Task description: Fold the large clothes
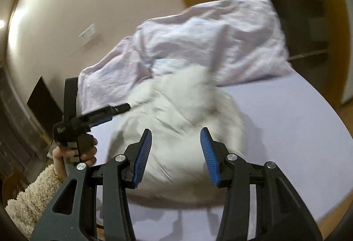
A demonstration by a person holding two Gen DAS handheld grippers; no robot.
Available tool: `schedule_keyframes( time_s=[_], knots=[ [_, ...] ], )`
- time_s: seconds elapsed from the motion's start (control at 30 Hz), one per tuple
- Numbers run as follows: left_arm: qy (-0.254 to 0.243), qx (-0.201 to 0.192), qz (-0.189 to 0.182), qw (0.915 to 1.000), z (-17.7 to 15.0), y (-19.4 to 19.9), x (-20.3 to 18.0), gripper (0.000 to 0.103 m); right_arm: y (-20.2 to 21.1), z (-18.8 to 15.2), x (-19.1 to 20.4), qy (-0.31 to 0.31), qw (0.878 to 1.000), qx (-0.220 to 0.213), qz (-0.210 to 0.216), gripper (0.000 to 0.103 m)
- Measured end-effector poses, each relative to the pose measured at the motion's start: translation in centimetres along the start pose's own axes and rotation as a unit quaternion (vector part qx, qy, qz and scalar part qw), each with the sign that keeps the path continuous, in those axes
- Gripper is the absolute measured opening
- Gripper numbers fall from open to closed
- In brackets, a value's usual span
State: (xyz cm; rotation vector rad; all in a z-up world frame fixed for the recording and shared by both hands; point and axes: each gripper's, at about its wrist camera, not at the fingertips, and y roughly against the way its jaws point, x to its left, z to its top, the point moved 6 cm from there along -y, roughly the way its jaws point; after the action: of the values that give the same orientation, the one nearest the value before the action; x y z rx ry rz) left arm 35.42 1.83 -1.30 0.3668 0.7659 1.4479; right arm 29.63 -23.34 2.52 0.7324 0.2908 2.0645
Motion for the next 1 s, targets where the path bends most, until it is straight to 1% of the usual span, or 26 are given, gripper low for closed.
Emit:
schedule_keyframes(
  time_s=[0.03, 0.13, 0.17, 0.23, 0.33, 0.43, 0.5, 0.6, 0.67, 0.7, 0.77, 0.87, 1.0],
  knots=[
    [0.002, -0.001, 0.004, 1.0000, 0.2, 0.2, 0.6, 0.101, -1.6, 1.0, 1.3, 0.015, 1.000, 0.006, 0.005, 0.048],
    [0.001, 0.003, 0.018, 0.9998, 0.6, 0.2, 2.1, 0.101, -4.6, 2.4, 3.6, 0.058, 0.998, 0.017, -0.002, 0.048],
    [-0.001, 0.003, 0.025, 0.9997, 0.7, 0.1, 2.5, 0.101, -6.5, 3.1, 4.2, 0.071, 0.997, 0.029, -0.008, 0.048],
    [-0.002, 0.006, 0.028, 0.9996, 0.8, -0.3, 3.0, 0.101, -8.0, 3.7, 4.5, 0.074, 0.996, 0.044, -0.011, 0.048],
    [-0.006, 0.010, 0.028, 0.9995, 0.9, -1.0, 3.2, 0.101, -10.4, 4.4, 4.1, 0.068, 0.995, 0.065, -0.014, 0.048],
    [-0.023, 0.011, 0.031, 0.9992, 1.0, -1.8, 2.7, 0.101, -12.4, 4.7, 3.3, 0.080, 0.992, 0.087, -0.031, 0.048],
    [-0.037, 0.012, 0.036, 0.9986, 1.0, -2.4, 2.2, 0.101, -13.4, 4.6, 2.7, 0.090, 0.990, 0.093, -0.047, 0.048],
    [-0.051, 0.008, 0.035, 0.9981, 0.8, -3.2, 1.3, 0.101, -14.1, 4.7, 1.9, 0.109, 0.988, 0.089, -0.061, 0.047],
    [-0.055, 0.004, 0.032, 0.9980, 0.8, -3.7, 0.9, 0.101, -14.4, 4.4, 1.1, 0.125, 0.985, 0.083, -0.084, 0.047],
    [-0.054, 0.005, 0.028, 0.9981, 0.7, -4.0, 0.7, 0.101, -14.7, 4.3, 0.7, 0.124, 0.985, 0.085, -0.087, 0.047],
    [-0.049, 0.010, 0.023, 0.9985, 0.6, -4.6, 0.5, 0.101, -15.4, 3.7, -0.5, 0.114, 0.986, 0.090, -0.087, 0.048],
    [-0.037, 0.019, 0.008, 0.9991, 0.3, -5.6, 0.2, 0.101, -15.9, 2.8, -2.1, 0.088, 0.990, 0.088, -0.073, 0.048],
    [-0.046, 0.019, 0.017, 0.9986, 0.1, -6.1, -0.4, 0.101, -16.5, 2.1, -3.4, 0.065, 0.993, 0.084, -0.058, 0.048]
  ],
)
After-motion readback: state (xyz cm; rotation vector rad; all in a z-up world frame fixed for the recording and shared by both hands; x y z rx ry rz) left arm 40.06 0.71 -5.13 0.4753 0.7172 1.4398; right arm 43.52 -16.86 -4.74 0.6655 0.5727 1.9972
